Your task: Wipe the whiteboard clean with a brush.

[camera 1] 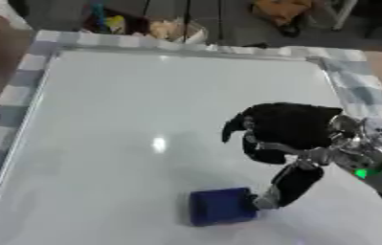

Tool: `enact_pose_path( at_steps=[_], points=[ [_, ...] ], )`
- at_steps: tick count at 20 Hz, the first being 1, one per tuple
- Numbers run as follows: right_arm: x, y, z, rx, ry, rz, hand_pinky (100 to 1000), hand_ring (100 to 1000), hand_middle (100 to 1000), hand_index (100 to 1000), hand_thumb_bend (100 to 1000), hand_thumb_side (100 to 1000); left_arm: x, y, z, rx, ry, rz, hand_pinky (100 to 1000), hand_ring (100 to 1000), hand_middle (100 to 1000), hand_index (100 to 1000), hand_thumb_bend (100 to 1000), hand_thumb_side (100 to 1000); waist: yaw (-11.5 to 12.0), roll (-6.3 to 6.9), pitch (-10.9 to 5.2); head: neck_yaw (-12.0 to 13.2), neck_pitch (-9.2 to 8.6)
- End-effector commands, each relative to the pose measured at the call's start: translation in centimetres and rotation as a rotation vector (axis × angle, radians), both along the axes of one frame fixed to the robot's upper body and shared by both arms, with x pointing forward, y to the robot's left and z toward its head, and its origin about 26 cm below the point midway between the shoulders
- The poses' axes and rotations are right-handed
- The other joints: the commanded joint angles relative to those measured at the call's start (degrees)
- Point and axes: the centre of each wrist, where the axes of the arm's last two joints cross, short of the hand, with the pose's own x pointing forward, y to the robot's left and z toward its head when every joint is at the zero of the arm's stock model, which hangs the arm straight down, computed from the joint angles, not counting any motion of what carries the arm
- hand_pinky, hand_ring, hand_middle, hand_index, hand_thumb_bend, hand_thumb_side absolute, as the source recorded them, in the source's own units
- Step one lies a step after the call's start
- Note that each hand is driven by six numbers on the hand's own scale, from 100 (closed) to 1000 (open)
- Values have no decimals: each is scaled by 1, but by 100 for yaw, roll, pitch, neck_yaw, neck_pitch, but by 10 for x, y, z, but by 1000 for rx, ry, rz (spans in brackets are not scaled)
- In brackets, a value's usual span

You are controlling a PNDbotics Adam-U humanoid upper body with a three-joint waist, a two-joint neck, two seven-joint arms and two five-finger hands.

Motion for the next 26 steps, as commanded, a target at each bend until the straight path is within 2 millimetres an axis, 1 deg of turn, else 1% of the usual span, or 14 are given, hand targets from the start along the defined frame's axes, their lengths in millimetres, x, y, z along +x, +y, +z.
enact_pose_path(
  at_steps=[1,8,12,15,17,19,23,26],
  points=[
    [-3,5,4,-7,-44,3,846,838,765,107,457,555,-2,-2,8,4,-27,-9,379,673,553,639,124,949,-28,34,-143,-14,88],
    [-5,14,-3,3,-42,16,839,834,750,104,455,558,-2,-2,8,0,-24,-11,380,674,554,640,123,947,-78,54,-160,-27,164],
    [-5,20,-7,17,-22,23,836,833,746,103,459,560,-2,-2,7,-2,-22,-11,379,674,554,639,123,948,-91,66,-165,3,160],
    [-6,23,-10,22,-11,22,835,833,746,103,472,544,-2,-2,7,-4,-21,-10,379,674,554,638,123,948,-96,72,-165,-1,160],
    [-7,24,-12,20,-6,20,833,833,723,106,490,515,-2,-2,7,-4,-20,-10,379,675,554,638,122,948,-103,75,-165,1,159],
    [-7,25,-14,19,-3,19,828,830,700,105,493,512,-2,-2,7,-3,-19,-9,379,675,553,637,122,948,-110,74,-163,2,159],
    [-8,26,-19,17,10,14,824,831,720,103,500,505,-3,-2,6,-2,-16,-9,378,675,553,636,122,949,-117,71,-156,16,146],
    [-9,27,-23,22,32,9,820,829,714,101,504,499,-3,-2,6,-3,-14,-7,378,675,553,636,121,948,-116,73,-149,17,143]
  ],
)
